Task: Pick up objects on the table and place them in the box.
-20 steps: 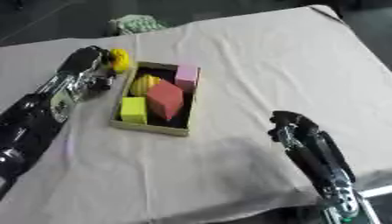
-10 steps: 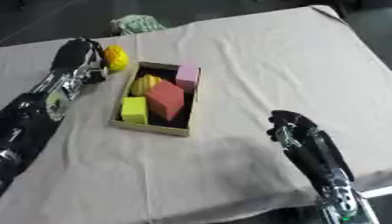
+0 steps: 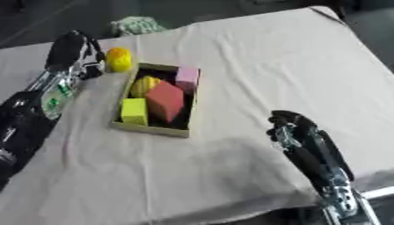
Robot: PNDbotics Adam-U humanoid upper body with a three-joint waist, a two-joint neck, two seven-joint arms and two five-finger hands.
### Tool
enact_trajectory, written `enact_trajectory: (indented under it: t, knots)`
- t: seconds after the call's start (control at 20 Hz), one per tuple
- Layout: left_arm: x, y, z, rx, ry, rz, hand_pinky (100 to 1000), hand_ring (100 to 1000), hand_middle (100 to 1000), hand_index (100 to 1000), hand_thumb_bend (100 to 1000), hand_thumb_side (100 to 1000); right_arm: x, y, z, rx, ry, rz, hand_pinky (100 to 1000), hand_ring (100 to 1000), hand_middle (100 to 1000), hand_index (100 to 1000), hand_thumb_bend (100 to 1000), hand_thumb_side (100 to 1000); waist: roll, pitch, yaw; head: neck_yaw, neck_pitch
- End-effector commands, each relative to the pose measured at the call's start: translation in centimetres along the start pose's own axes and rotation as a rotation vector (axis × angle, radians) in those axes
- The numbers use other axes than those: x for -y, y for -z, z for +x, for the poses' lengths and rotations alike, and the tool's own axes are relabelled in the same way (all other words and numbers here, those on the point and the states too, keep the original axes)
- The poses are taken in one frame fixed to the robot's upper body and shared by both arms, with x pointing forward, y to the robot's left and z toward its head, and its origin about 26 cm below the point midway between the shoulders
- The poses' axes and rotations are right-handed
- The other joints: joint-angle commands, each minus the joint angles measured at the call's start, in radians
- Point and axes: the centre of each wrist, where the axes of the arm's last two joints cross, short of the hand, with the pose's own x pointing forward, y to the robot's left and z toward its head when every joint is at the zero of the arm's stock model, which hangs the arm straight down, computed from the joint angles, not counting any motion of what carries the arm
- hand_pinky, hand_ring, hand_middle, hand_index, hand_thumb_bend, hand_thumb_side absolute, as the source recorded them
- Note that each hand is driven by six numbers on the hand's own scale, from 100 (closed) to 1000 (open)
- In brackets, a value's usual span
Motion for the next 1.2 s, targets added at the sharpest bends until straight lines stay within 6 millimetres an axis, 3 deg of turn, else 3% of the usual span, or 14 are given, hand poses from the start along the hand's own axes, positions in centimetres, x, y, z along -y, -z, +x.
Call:
enact_trajectory:
  t: [0.05, 0.1, 0.25, 0.6, 0.8, 1.2]
  knots:
    - [-2.1, 0.8, -0.4, 0.046, 0.036, 0.031, 804, 796, 799, 891, 527, 339, 0.5, 0.2, 0.6, 0.024, -0.021, -0.001, 667, 654, 694, 782, 100, 604, -0.004, -0.016, -0.002, -0.001, 0.002]
    - [-2.2, 0.8, -0.4, 0.068, 0.059, 0.010, 837, 845, 854, 927, 601, 404, 0.5, 0.2, 0.6, 0.023, -0.021, -0.001, 667, 654, 693, 782, 100, 608, -0.004, -0.015, -0.003, -0.001, 0.002]
    - [-2.4, 1.0, -0.3, 0.127, 0.149, -0.074, 863, 899, 907, 961, 618, 431, 0.5, 0.2, 0.6, 0.022, -0.022, 0.000, 667, 653, 693, 782, 100, 616, -0.004, -0.011, -0.008, -0.001, 0.000]
    - [-1.9, 1.0, -0.5, 0.134, 0.220, -0.184, 826, 859, 862, 918, 375, 206, 0.5, 0.3, 0.7, 0.023, -0.018, -0.003, 667, 653, 692, 782, 100, 638, -0.004, 0.004, -0.022, -0.004, -0.007]
    - [-1.3, 0.8, -0.6, 0.114, 0.228, -0.157, 794, 804, 808, 876, 293, 110, 0.5, 0.4, 0.7, 0.024, -0.016, -0.002, 667, 653, 691, 782, 100, 642, -0.005, 0.008, -0.027, -0.005, -0.009]
    - [-0.5, 0.5, -0.6, 0.081, 0.223, -0.063, 751, 719, 710, 796, 224, 100, 0.5, 0.4, 0.7, 0.024, -0.013, 0.000, 667, 653, 691, 782, 100, 644, -0.009, 0.012, -0.030, -0.003, -0.014]
